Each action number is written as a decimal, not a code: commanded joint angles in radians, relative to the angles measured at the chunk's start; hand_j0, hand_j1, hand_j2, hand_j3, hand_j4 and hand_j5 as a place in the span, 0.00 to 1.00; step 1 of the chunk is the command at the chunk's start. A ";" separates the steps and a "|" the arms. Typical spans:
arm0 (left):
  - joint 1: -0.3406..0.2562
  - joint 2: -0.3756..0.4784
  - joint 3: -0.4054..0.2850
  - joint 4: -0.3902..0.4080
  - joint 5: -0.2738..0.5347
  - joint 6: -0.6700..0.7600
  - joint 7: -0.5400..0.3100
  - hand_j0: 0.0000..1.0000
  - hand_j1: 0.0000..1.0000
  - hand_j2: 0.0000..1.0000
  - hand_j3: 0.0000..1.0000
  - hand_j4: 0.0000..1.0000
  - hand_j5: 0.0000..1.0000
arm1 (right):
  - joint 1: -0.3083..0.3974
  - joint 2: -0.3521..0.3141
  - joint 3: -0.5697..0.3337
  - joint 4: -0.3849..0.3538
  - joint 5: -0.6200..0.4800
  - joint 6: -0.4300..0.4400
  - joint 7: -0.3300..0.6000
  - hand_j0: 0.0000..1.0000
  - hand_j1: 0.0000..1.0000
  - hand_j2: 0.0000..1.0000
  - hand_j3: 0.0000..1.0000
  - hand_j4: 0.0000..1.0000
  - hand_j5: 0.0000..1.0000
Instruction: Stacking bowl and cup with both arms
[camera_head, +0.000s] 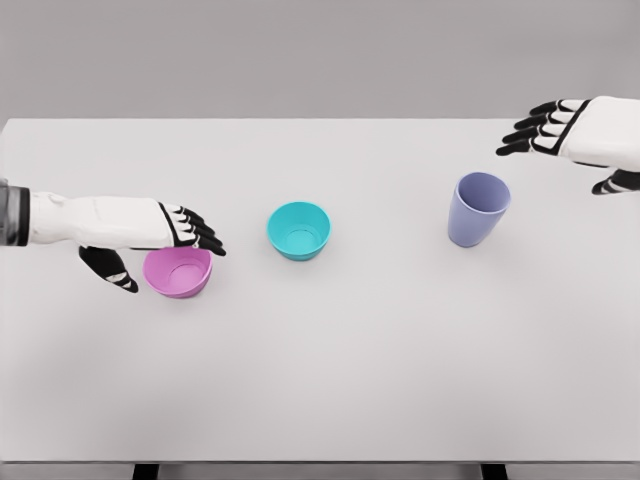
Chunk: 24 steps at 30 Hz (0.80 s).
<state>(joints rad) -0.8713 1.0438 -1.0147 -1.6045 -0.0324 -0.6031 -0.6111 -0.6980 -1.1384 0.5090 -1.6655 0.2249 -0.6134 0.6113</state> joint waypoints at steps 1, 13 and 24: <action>0.000 -0.004 -0.002 -0.002 -0.015 0.037 0.000 1.00 1.00 1.00 1.00 1.00 1.00 | 0.000 0.026 -0.003 0.009 -0.004 0.003 0.000 1.00 1.00 1.00 1.00 1.00 1.00; 0.009 -0.036 -0.002 0.005 -0.061 0.094 0.000 1.00 1.00 1.00 1.00 1.00 1.00 | 0.003 0.081 -0.003 0.038 -0.004 0.003 0.000 1.00 1.00 1.00 1.00 1.00 1.00; 0.012 -0.064 -0.016 0.014 -0.106 0.121 0.000 1.00 1.00 1.00 1.00 1.00 1.00 | 0.003 0.077 -0.004 0.038 -0.004 0.003 0.000 1.00 1.00 1.00 1.00 1.00 1.00</action>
<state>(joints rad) -0.8590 0.9857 -1.0262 -1.5928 -0.1341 -0.4910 -0.6112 -0.6964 -1.0587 0.5056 -1.6277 0.2256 -0.6137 0.6114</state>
